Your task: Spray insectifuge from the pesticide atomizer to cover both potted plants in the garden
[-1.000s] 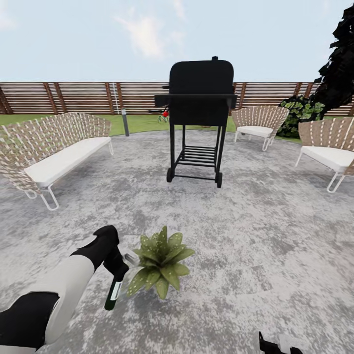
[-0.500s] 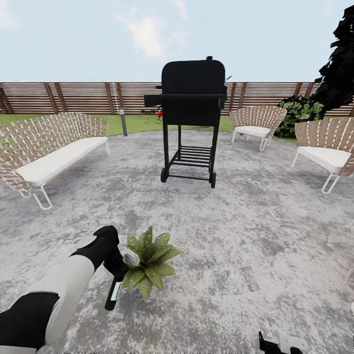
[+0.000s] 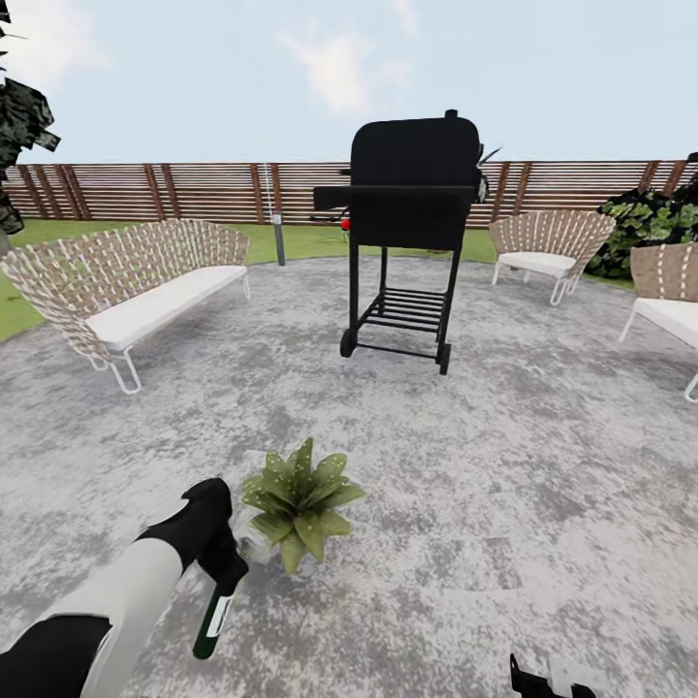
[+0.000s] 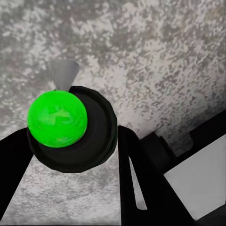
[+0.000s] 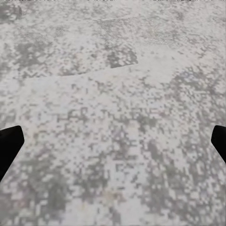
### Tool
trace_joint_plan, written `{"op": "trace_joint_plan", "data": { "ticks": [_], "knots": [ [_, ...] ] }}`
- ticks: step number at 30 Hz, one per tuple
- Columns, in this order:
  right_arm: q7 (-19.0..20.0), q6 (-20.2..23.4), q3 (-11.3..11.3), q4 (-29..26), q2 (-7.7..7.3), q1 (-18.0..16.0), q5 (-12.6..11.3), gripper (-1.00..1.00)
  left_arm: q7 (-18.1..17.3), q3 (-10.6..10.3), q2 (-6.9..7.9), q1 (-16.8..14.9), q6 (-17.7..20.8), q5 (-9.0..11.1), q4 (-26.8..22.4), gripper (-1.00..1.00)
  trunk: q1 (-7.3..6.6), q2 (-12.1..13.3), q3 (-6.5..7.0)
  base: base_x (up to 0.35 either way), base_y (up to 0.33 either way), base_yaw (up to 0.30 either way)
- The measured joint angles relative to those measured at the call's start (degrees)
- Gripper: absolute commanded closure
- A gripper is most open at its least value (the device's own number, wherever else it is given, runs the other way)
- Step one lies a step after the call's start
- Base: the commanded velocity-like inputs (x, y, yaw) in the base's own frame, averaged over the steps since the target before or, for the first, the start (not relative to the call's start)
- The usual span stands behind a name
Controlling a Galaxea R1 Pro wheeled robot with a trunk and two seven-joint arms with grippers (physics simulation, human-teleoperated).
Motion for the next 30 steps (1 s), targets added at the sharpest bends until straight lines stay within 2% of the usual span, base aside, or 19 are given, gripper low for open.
{"op": "trace_joint_plan", "data": {
  "ticks": [4,11,14,22,30],
  "knots": [
    [0.0,0.0,0.0,0.0,0.0,0.0,0.0,-1.0,1.6,0.2,-0.16,1.6,0.1,0.5,0.1,1.0,0.0,0.0,0.0,0.001,-0.001,0.007],
    [0.0,0.0,0.0,0.0,0.0,0.0,0.0,-1.0,1.8,0.3,-0.24,2.8,0.1,0.6,0.1,1.0,0.0,0.0,0.0,0.0,0.0,0.0],
    [0.0,0.0,0.0,0.0,0.03,0.0,0.0,-1.0,2.3,0.2,-1.27,4.5,-0.2,0.5,-0.3,1.0,0.0,0.0,0.0,0.0,0.0,0.09],
    [0.0,0.0,0.0,0.0,0.09,0.0,0.0,-1.0,2.6,0.4,-1.46,4.7,0.1,0.6,-3.5,1.0,-0.02,0.0,0.01,0.057,-0.037,0.258],
    [-0.1,0.0,0.0,0.1,0.06,0.0,0.0,-1.0,2.6,0.4,-1.54,4.7,0.0,1.2,-5.1,1.0,-0.01,0.0,0.0,0.186,-0.208,0.023]
  ]
}}
